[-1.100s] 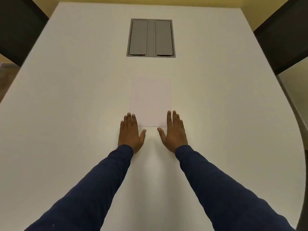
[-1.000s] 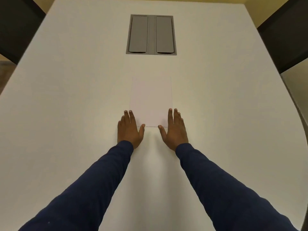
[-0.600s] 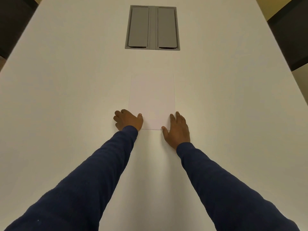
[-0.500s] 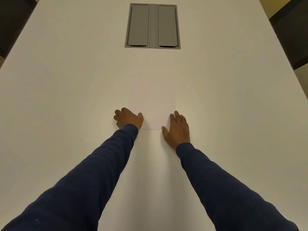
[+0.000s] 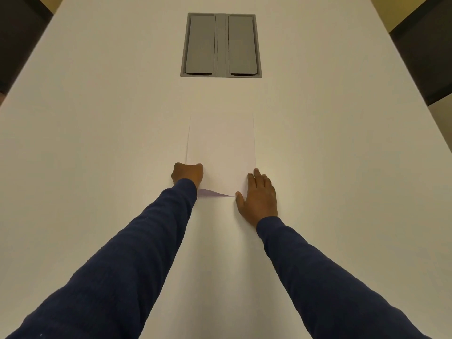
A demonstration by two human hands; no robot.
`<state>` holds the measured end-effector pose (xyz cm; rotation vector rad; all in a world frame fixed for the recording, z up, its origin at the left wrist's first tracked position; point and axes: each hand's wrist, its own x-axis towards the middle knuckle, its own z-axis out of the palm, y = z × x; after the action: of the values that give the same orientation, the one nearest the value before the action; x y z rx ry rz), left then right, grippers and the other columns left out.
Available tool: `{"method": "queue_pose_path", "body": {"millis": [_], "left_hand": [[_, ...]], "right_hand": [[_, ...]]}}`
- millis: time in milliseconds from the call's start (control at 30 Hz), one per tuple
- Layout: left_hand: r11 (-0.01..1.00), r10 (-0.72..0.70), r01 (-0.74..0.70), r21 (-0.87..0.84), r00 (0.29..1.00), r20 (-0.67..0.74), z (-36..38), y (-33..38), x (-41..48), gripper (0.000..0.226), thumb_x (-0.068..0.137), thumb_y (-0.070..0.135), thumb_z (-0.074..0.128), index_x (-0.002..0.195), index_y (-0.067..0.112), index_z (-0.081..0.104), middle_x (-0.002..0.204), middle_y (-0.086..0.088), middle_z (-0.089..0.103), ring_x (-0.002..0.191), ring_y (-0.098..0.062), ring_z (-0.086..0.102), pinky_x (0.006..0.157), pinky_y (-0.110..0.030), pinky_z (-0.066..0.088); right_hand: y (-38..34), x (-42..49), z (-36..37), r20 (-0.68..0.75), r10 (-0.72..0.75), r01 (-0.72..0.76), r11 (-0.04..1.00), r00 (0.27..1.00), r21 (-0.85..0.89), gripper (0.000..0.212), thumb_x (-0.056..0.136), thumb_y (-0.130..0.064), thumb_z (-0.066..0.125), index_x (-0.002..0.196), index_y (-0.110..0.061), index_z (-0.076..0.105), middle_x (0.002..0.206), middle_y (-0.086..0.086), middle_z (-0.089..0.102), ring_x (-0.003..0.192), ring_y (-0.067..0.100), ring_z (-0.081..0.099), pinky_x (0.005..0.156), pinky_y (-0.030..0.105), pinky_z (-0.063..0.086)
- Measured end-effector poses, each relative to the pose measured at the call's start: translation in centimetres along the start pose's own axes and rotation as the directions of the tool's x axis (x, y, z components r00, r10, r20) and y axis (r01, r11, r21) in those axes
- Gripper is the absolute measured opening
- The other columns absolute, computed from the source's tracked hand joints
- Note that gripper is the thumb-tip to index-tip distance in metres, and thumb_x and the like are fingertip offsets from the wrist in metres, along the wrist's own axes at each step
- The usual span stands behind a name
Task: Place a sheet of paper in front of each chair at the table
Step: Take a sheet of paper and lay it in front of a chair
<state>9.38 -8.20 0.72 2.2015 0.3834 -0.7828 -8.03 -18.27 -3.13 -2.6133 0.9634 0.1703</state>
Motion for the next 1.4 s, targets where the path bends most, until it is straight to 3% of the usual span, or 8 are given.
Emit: {"method": "queue_pose_path", "body": {"millis": [133,300,700,867,1000,1167,1300,1400], "left_hand": [[0.981,0.152,-0.143,0.131,0.987,-0.061,-0.5,0.0,-0.1,0.044,0.093,0.025,0.064,0.13,0.004,0.056,0.132,-0.012,0.061,0.118,-0.032,0.059,0.086,-0.033,0.045],[0.96,0.236,-0.218,0.178,0.968,-0.086,-1.5,0.0,-0.3,0.043,0.093,0.03,0.066,0.122,0.0,0.064,0.125,-0.015,0.066,0.114,-0.036,0.061,0.094,-0.041,0.05],[0.927,0.359,-0.334,0.169,0.92,-0.154,-4.0,0.5,-2.1,0.01,0.096,0.019,0.06,0.091,0.012,0.055,0.093,-0.006,0.061,0.08,-0.026,0.055,0.07,-0.032,0.043],[0.904,0.424,-0.405,0.135,0.889,-0.172,-5.6,0.8,-3.7,0.013,0.096,0.017,0.06,0.088,0.007,0.06,0.084,-0.005,0.06,0.075,-0.025,0.055,0.067,-0.03,0.041],[0.894,0.447,-0.446,0.048,0.88,-0.162,-7.2,0.5,-5.7,0.017,0.096,0.019,0.061,0.087,0.004,0.062,0.08,-0.004,0.061,0.071,-0.025,0.056,0.066,-0.029,0.045],[0.87,0.479,-0.489,-0.061,0.869,-0.126,-9.8,-1.2,-9.1,0.017,0.093,0.022,0.064,0.081,0.009,0.062,0.076,0.001,0.061,0.07,-0.02,0.054,0.062,-0.027,0.042],[0.855,0.492,-0.5,-0.135,0.866,-0.088,-12.0,-3.4,-13.0,0.018,0.092,0.024,0.065,0.08,0.011,0.063,0.079,-0.001,0.064,0.071,-0.021,0.055,0.059,-0.028,0.044],[0.838,0.521,-0.518,-0.173,0.853,-0.034,-13.4,-5.5,-16.1,0.016,0.092,0.025,0.065,0.083,0.011,0.064,0.084,-0.003,0.066,0.074,-0.023,0.057,0.065,-0.031,0.049]], "right_hand": [[0.1,0.0,0.0,-0.002,-0.004,0.004,1.0,1.0,0.004,0.069,0.097,-0.045,0.048,0.153,-0.01,0.028,0.164,0.01,0.02,0.148,0.032,0.022,0.12,0.042,0.023],[0.0,0.1,-0.3,-0.015,0.014,-0.013,0.998,1.0,0.067,0.074,0.099,-0.05,0.042,0.157,-0.013,0.017,0.164,0.009,0.023,0.148,0.031,0.024,0.121,0.043,0.023],[-0.5,0.6,-1.8,0.119,0.015,-0.013,1.0,0.993,-0.016,0.071,0.099,-0.056,0.037,0.153,-0.011,0.027,0.165,0.01,0.018,0.148,0.031,0.022,0.116,0.044,0.028],[-1.2,0.7,-4.0,0.242,0.08,-0.115,0.984,0.967,0.134,0.073,0.099,-0.06,0.035,0.153,-0.011,0.029,0.166,0.009,0.016,0.15,0.03,0.018,0.117,0.046,0.027],[-2.3,-0.9,-5.4,0.242,0.225,-0.326,0.762,0.944,0.559,0.072,0.096,-0.061,0.043,0.15,-0.013,0.038,0.154,0.007,0.038,0.14,0.029,0.039,0.111,0.04,0.034],[-2.7,-4.8,-7.6,0.4,0.264,-0.474,0.359,0.878,0.804,0.064,0.089,-0.065,0.054,0.108,-0.003,0.059,0.096,0.017,0.058,0.089,0.032,0.061,0.082,0.037,0.053],[-2.8,-9.7,-9.9,0.372,0.235,-0.425,0.251,0.898,0.87,0.045,0.089,-0.053,0.065,0.091,-0.009,0.058,0.088,0.009,0.055,0.078,0.025,0.056,0.069,0.03,0.05],[-2.7,-14.3,-11.3,0.303,0.241,-0.355,0.214,0.922,0.91,0.025,0.094,-0.031,0.064,0.108,-0.01,0.066,0.103,0.008,0.072,0.083,0.023,0.067,0.065,0.029,0.055]]}}
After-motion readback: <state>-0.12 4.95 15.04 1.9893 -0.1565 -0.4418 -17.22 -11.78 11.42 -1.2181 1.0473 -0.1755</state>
